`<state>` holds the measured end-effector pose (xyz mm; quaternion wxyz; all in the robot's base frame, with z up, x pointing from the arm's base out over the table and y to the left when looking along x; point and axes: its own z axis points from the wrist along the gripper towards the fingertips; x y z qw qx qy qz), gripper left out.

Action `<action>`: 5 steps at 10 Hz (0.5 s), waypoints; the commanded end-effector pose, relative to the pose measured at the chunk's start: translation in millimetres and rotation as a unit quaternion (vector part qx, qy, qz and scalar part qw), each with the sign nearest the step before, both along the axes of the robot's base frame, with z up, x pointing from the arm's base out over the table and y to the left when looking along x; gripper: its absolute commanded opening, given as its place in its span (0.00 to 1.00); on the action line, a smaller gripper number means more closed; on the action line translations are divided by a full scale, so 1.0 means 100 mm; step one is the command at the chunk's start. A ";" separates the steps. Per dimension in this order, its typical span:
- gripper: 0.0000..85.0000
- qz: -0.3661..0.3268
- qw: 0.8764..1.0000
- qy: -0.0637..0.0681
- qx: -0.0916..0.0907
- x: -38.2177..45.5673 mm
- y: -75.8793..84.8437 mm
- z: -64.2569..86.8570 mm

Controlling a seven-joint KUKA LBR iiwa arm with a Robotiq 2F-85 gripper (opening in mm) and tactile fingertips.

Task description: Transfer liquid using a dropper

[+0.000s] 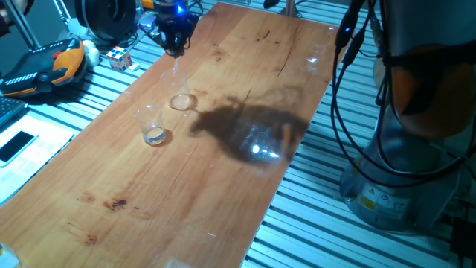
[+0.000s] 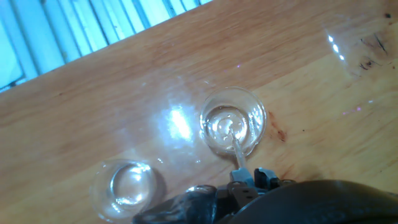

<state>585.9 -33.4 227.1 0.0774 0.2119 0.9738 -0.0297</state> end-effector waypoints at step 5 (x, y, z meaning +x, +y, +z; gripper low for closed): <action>0.01 -0.009 1.000 0.008 0.000 0.128 -0.09 -0.33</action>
